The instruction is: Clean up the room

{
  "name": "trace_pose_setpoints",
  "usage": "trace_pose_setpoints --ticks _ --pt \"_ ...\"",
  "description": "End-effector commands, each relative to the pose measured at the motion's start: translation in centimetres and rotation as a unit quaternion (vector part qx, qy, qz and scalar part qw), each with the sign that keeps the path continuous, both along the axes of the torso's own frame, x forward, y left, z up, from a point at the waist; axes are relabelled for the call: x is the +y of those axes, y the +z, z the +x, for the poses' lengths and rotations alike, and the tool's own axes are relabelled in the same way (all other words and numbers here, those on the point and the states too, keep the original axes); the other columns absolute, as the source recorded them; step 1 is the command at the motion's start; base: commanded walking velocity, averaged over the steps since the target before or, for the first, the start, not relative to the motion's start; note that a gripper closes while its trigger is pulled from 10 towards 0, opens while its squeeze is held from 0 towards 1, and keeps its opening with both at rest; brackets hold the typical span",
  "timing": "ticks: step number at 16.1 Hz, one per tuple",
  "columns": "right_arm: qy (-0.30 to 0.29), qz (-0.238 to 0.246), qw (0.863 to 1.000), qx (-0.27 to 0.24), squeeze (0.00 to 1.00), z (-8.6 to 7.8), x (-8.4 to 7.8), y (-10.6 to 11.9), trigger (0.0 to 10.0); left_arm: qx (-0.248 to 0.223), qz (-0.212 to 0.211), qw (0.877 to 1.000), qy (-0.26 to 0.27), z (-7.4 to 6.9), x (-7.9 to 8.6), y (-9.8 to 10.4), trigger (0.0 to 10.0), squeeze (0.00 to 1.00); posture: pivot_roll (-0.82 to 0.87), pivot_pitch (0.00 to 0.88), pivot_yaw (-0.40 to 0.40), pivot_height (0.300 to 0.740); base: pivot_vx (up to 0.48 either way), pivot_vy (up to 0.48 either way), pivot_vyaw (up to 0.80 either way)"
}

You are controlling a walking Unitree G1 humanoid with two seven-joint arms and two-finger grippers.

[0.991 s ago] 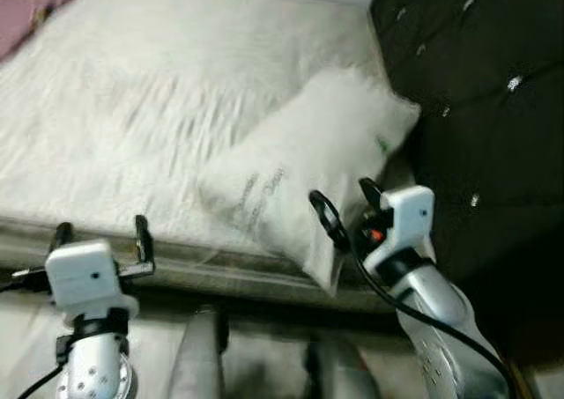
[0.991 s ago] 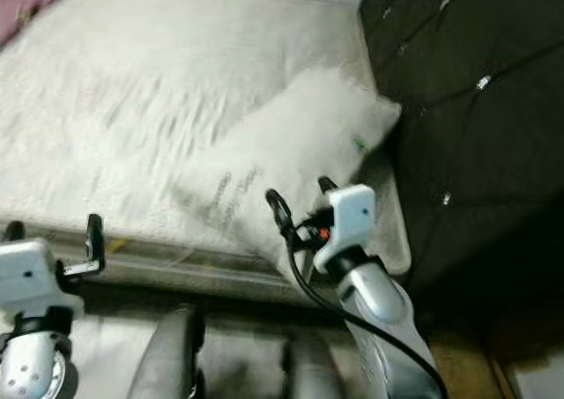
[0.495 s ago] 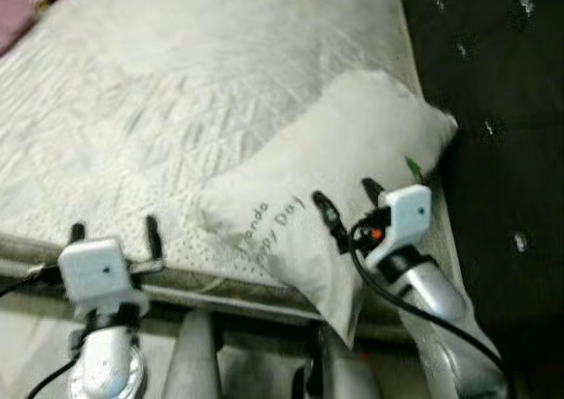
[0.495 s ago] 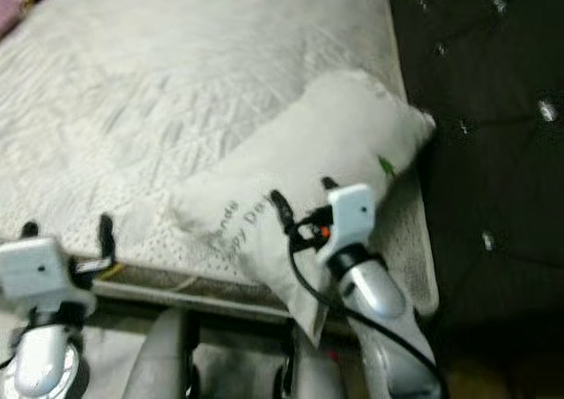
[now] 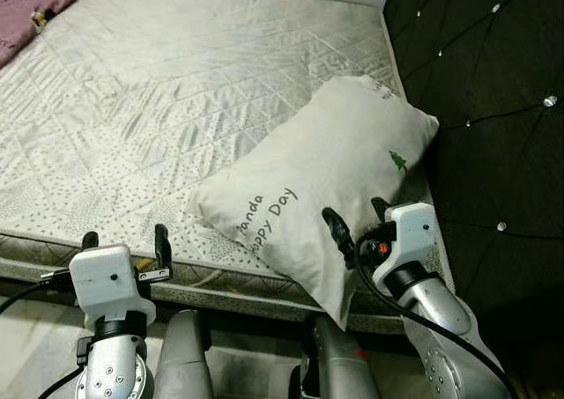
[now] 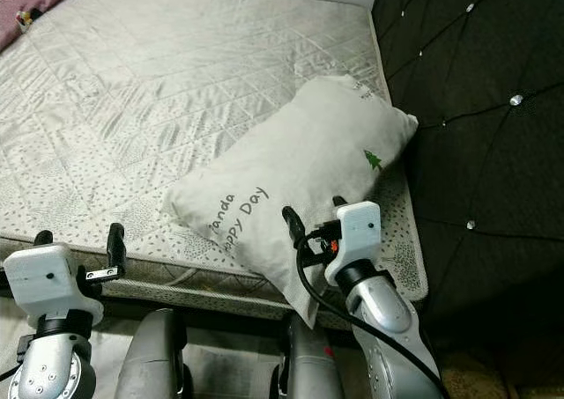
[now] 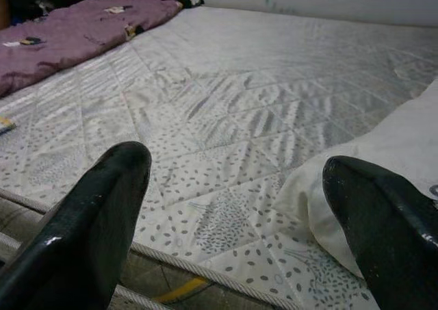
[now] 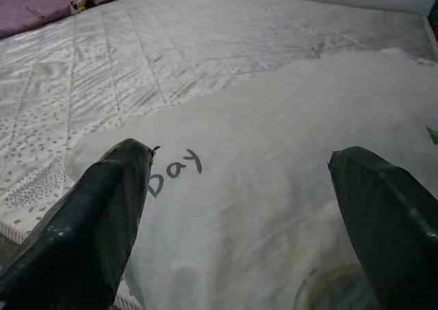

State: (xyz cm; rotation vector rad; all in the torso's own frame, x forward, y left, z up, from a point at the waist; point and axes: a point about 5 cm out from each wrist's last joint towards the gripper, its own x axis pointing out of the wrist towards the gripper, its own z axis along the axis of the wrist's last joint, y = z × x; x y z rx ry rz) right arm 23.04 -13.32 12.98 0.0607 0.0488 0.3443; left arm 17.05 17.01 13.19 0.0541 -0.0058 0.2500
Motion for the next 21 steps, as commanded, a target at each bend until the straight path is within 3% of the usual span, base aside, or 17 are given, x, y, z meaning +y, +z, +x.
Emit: trace_pose_setpoints --ticks 1,3,10,14,17,20,21 --pt "-0.012 0.0 1.0 0.006 0.0 0.0 -0.3 -0.1 10.0 0.017 -0.01 1.0 -0.006 -0.1 -0.2 -0.6 10.0 0.0 0.01 0.105 -0.109 0.6 0.0 0.0 0.0" --pt "-0.017 0.002 1.0 0.011 0.0 0.0 -0.3 -0.2 10.0 0.018 -0.01 1.0 -0.007 -0.1 -0.2 -0.6 10.0 0.0 0.01 0.108 -0.107 0.6 0.0 0.0 0.0" --pt "-0.029 -0.006 0.999 0.023 0.0 0.1 -0.5 -0.6 10.0 0.02 -0.012 1.0 -0.01 -0.1 -0.2 -0.6 10.0 0.0 0.01 0.119 -0.105 0.6 0.0 0.0 -0.79" --pt "-0.017 -0.019 1.0 0.015 0.0 -0.1 -0.3 -0.5 10.0 0.02 -0.01 1.0 -0.007 -0.2 -0.2 -0.4 10.0 0.0 0.01 0.129 -0.105 0.6 0.0 0.0 0.0" --pt "-0.009 -0.02 1.0 0.015 0.0 -0.2 0.0 -0.5 10.0 0.02 -0.01 1.0 -0.003 -0.3 -0.2 -0.4 10.0 0.0 0.01 0.132 -0.106 0.565 0.0 0.0 0.0" --pt "0.029 -0.036 0.999 0.024 0.0 -0.3 0.6 -0.8 10.0 0.022 -0.007 1.0 0.004 -0.4 -0.1 -0.3 10.0 0.0 0.0 0.145 -0.106 0.535 0.0 0.0 0.0" --pt "0.08 -0.06 0.994 0.037 0.0 -0.5 1.3 -1.5 10.0 0.022 -0.004 1.0 0.007 -0.5 0.0 -0.1 10.0 0.0 0.0 0.15 -0.108 0.52 0.0 0.0 0.0"
